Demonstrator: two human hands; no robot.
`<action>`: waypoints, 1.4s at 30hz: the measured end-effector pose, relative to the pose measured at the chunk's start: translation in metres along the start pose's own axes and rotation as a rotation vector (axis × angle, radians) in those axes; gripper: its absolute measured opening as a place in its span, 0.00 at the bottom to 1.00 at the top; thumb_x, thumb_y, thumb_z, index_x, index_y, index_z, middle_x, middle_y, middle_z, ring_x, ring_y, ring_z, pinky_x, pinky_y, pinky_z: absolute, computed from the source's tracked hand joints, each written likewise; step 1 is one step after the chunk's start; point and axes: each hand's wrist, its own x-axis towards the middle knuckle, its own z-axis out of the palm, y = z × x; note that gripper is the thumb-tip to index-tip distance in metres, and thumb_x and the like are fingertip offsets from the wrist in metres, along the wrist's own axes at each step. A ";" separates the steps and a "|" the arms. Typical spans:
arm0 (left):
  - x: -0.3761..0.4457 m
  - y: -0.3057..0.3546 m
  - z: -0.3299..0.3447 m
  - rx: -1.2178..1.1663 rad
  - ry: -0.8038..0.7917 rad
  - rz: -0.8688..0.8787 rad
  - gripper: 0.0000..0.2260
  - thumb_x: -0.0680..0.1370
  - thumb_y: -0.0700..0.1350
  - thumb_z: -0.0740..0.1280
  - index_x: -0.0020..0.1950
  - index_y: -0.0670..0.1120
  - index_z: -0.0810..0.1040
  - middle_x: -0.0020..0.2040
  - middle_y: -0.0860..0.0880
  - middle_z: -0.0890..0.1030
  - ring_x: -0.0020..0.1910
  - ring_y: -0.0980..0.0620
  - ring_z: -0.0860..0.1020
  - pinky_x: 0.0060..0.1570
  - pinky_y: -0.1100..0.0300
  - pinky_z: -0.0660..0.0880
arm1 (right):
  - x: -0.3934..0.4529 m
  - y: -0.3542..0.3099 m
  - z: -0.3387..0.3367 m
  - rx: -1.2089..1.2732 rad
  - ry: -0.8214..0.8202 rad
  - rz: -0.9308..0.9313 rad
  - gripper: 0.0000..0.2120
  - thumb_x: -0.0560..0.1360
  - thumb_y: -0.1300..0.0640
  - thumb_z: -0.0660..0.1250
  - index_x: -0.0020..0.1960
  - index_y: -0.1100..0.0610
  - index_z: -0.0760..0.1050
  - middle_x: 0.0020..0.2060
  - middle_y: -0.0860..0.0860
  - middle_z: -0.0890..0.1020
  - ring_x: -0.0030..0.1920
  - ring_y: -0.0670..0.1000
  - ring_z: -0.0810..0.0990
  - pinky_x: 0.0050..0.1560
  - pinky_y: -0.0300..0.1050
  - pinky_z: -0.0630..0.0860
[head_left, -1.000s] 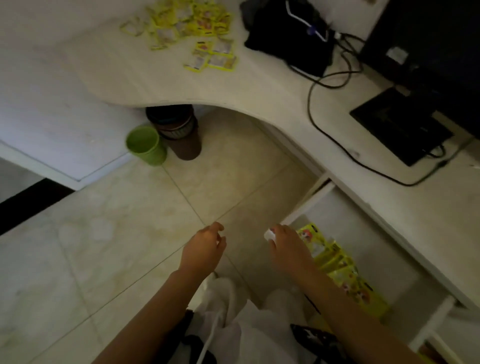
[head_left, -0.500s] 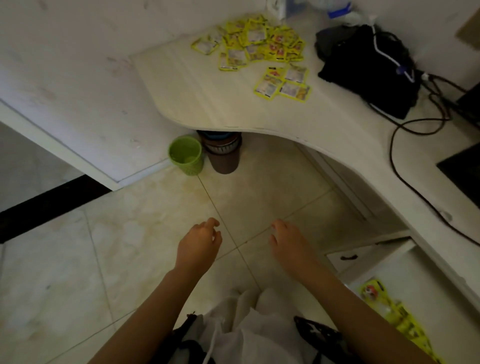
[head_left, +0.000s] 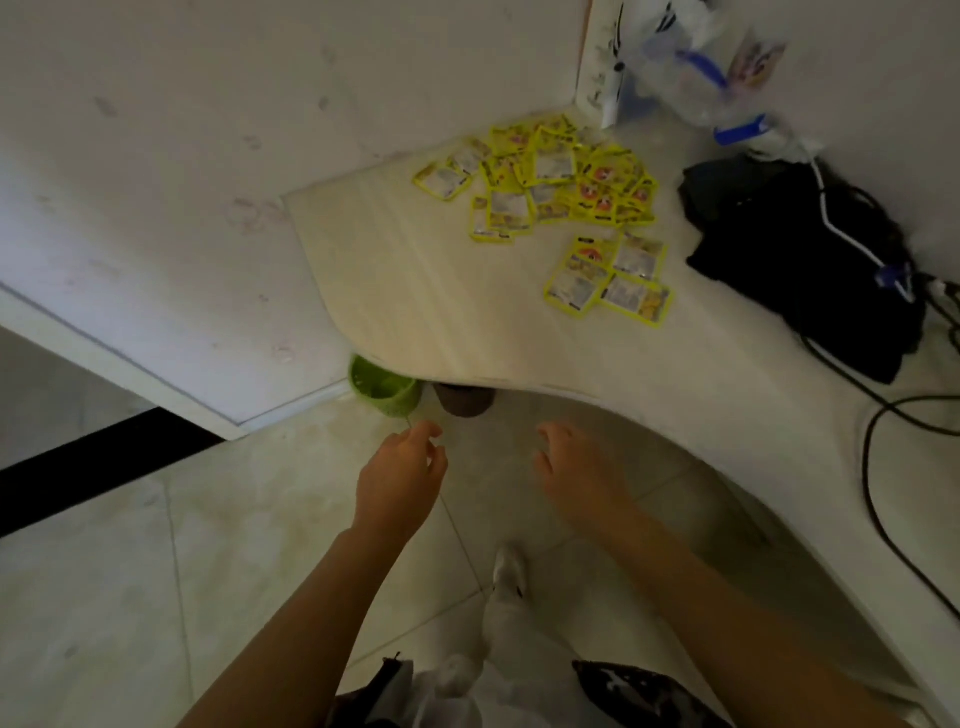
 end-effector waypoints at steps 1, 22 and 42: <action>0.015 0.004 0.000 -0.002 -0.002 -0.008 0.12 0.80 0.50 0.60 0.62 0.50 0.75 0.50 0.51 0.81 0.49 0.52 0.78 0.44 0.62 0.72 | 0.015 0.001 -0.007 -0.015 -0.001 -0.012 0.18 0.79 0.53 0.56 0.67 0.58 0.68 0.60 0.57 0.76 0.59 0.57 0.76 0.58 0.51 0.74; 0.276 0.043 0.002 -0.129 -0.193 0.019 0.09 0.79 0.48 0.62 0.58 0.51 0.75 0.47 0.54 0.79 0.48 0.51 0.78 0.45 0.57 0.75 | 0.239 0.014 -0.089 0.042 -0.013 0.221 0.16 0.80 0.54 0.56 0.65 0.58 0.69 0.60 0.56 0.75 0.59 0.58 0.74 0.54 0.51 0.75; 0.463 0.083 0.032 -0.324 -0.276 -0.198 0.16 0.77 0.45 0.65 0.63 0.41 0.74 0.58 0.42 0.79 0.57 0.42 0.77 0.53 0.53 0.72 | 0.320 0.035 -0.084 0.254 0.022 0.873 0.26 0.77 0.50 0.63 0.67 0.65 0.60 0.62 0.61 0.69 0.62 0.64 0.72 0.57 0.55 0.73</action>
